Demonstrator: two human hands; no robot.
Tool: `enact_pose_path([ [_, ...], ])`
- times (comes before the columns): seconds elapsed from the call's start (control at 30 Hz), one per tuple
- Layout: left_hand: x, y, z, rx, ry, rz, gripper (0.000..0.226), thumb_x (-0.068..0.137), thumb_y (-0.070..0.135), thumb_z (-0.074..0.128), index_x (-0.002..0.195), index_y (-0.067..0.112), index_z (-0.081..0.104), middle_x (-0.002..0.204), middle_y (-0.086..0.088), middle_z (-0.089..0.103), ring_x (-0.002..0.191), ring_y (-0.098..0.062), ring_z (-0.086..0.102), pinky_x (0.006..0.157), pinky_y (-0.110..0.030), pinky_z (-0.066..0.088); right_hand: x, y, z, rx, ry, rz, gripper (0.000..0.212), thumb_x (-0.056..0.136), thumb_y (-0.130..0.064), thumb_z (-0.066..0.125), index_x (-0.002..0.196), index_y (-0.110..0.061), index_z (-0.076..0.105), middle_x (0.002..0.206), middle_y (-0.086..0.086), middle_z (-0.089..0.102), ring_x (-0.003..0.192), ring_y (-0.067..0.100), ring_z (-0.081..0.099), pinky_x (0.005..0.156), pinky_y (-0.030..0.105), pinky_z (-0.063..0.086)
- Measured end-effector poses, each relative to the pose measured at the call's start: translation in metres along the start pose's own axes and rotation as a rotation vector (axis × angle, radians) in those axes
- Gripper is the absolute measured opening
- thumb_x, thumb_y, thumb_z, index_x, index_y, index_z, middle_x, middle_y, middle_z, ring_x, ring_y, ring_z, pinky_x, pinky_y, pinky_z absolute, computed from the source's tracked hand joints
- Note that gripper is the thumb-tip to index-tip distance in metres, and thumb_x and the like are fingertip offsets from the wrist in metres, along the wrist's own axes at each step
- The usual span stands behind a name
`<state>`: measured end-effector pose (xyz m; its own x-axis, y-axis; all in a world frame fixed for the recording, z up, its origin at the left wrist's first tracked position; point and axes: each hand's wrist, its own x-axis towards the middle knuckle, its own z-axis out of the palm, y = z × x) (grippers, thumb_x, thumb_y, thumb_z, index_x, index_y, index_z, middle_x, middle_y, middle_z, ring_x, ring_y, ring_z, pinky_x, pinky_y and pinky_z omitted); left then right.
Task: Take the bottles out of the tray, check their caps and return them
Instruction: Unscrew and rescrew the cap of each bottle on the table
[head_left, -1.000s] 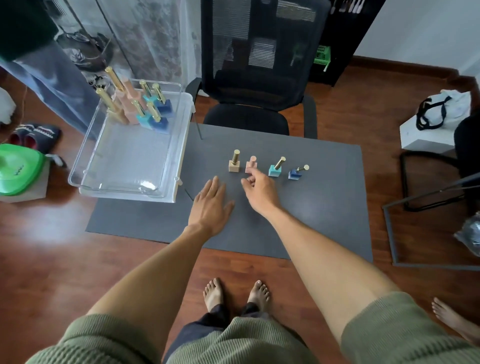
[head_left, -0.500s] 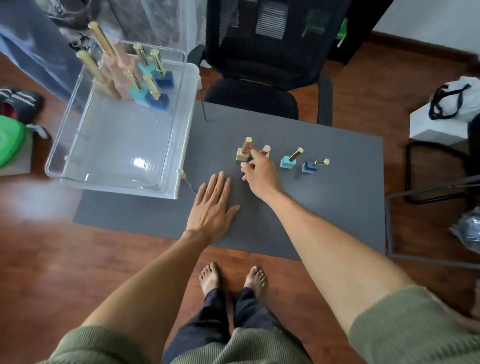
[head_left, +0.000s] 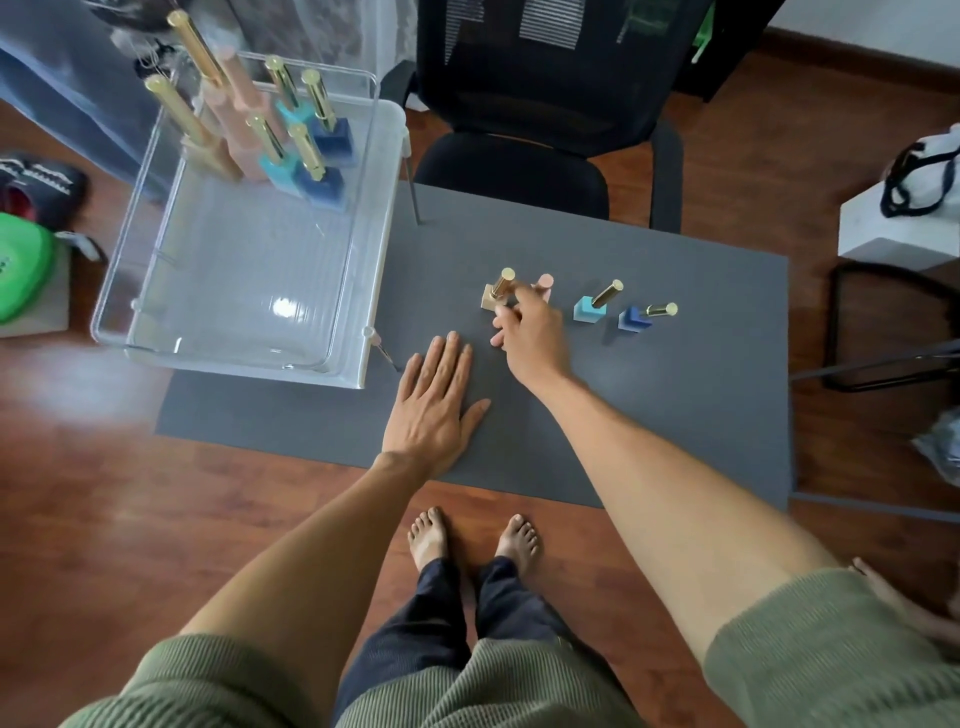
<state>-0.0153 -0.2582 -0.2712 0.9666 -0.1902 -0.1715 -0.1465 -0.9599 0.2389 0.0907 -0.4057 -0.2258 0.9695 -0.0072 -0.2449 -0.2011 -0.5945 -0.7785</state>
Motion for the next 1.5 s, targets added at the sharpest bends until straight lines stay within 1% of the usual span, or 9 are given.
enact_pose_path([
  [0.23,0.0,0.003,-0.02,-0.098,-0.067,-0.013,0.067,0.107,0.052,0.026,0.162,0.015,0.016,0.17,-0.004,0.003,0.157,-0.021,-0.004,0.127,-0.039,-0.002,-0.029,0.004,-0.015,-0.03,-0.058,-0.04,0.019,0.104,-0.014,0.053,0.115,-0.019,0.068,0.084,-0.012,0.068,0.064,0.018,0.071,0.065,0.024,0.053],
  [0.37,0.011,0.007,-0.047,-0.275,-0.032,-0.028,0.037,0.107,0.034,0.041,0.134,0.013,0.055,0.147,-0.008,0.048,0.141,-0.029,0.04,0.114,-0.048,0.033,-0.045,0.011,-0.025,-0.076,-0.073,-0.105,0.019,0.101,-0.01,0.062,0.117,-0.011,0.074,0.117,0.008,0.069,0.104,0.024,0.067,0.089,0.03,0.048],
  [0.47,0.015,0.011,-0.066,-0.409,-0.058,-0.092,0.032,0.104,0.027,0.048,0.131,0.014,0.056,0.13,-0.006,0.059,0.12,-0.03,0.055,0.099,-0.048,0.046,-0.057,0.009,-0.031,-0.073,-0.103,-0.121,0.021,0.1,-0.009,0.064,0.118,-0.01,0.075,0.119,0.008,0.068,0.107,0.027,0.065,0.094,0.035,0.048],
  [0.7,0.014,0.029,-0.09,-0.651,-0.091,-0.135,0.035,0.097,0.027,0.062,0.131,0.036,0.063,0.122,0.007,0.071,0.112,-0.02,0.067,0.097,-0.044,0.051,-0.08,0.001,-0.044,-0.058,-0.108,-0.134,0.021,0.097,-0.001,0.064,0.109,-0.01,0.078,0.093,-0.002,0.068,0.075,0.011,0.061,0.065,0.02,0.042],
  [0.87,0.011,0.036,-0.097,-0.772,-0.062,-0.109,0.022,0.095,0.023,0.068,0.117,0.024,0.069,0.11,0.004,0.073,0.103,-0.02,0.069,0.093,-0.04,0.054,-0.087,-0.004,-0.058,0.05,-0.129,-0.069,0.033,0.096,0.001,0.061,0.116,-0.021,0.077,0.078,-0.015,0.067,0.054,-0.01,0.054,0.06,0.016,0.042],
  [1.0,0.012,0.037,-0.108,-0.748,0.006,-0.115,0.014,0.094,0.029,0.07,0.106,0.022,0.069,0.098,0.002,0.072,0.09,-0.018,0.067,0.077,-0.034,0.053,-0.09,-0.01,-0.076,0.089,-0.135,-0.074,0.056,0.09,0.009,0.053,0.139,-0.016,0.062,0.117,0.004,0.07,0.099,0.01,0.068,0.089,0.025,0.054],
  [1.23,0.02,0.042,-0.134,-0.67,0.093,-0.111,0.007,0.094,0.022,0.068,0.098,0.016,0.069,0.089,-0.004,0.07,0.082,-0.029,0.066,0.072,-0.042,0.054,-0.087,-0.03,-0.101,0.13,0.022,-0.205,0.008,0.093,-0.015,0.072,0.101,-0.014,0.072,0.08,-0.008,0.07,0.068,0.008,0.062,0.071,0.025,0.05],
  [1.37,0.025,0.047,-0.144,-0.626,0.115,-0.076,0.009,0.093,0.022,0.069,0.1,0.016,0.071,0.094,-0.004,0.069,0.086,-0.025,0.065,0.076,-0.041,0.054,-0.08,-0.043,-0.117,0.071,-0.005,-0.238,0.009,0.096,-0.007,0.068,0.103,-0.008,0.075,0.092,0.003,0.077,0.079,0.016,0.072,0.079,0.034,0.056],
  [1.5,0.029,0.05,-0.149,-0.618,0.136,-0.066,0.009,0.092,0.021,0.071,0.1,0.018,0.072,0.095,-0.002,0.068,0.088,-0.023,0.062,0.079,-0.038,0.052,-0.071,-0.054,-0.135,-0.05,-0.056,-0.302,0.02,0.095,0.001,0.065,0.105,-0.01,0.077,0.105,0.004,0.075,0.084,0.004,0.068,0.079,0.019,0.051],
])
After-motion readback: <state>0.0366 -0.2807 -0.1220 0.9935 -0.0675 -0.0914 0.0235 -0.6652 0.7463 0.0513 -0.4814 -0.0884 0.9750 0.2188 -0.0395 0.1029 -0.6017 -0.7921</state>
